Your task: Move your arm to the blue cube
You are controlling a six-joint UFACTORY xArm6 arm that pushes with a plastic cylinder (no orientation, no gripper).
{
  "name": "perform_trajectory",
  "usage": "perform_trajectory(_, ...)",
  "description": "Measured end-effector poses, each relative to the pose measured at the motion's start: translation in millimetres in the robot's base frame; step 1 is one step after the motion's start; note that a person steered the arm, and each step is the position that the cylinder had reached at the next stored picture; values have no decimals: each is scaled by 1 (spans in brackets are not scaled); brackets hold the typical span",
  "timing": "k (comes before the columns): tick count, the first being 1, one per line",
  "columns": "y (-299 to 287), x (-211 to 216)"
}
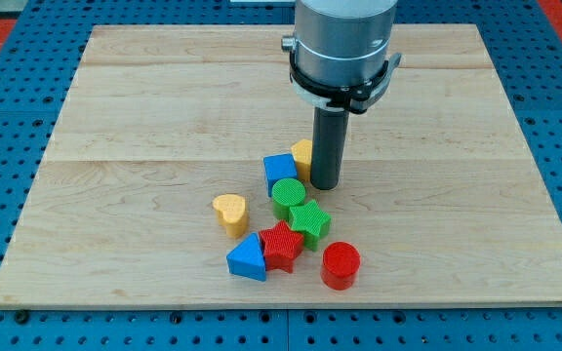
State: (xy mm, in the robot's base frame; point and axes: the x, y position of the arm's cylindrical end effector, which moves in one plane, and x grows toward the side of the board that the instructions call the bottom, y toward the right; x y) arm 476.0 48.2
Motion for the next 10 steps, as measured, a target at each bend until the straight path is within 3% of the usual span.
perform_trajectory(1,2,5)
perform_trajectory(3,-34,-71)
perform_trajectory(4,0,-89)
perform_trajectory(5,38,-32)
perform_trajectory(6,36,7)
perform_trajectory(10,21,-8)
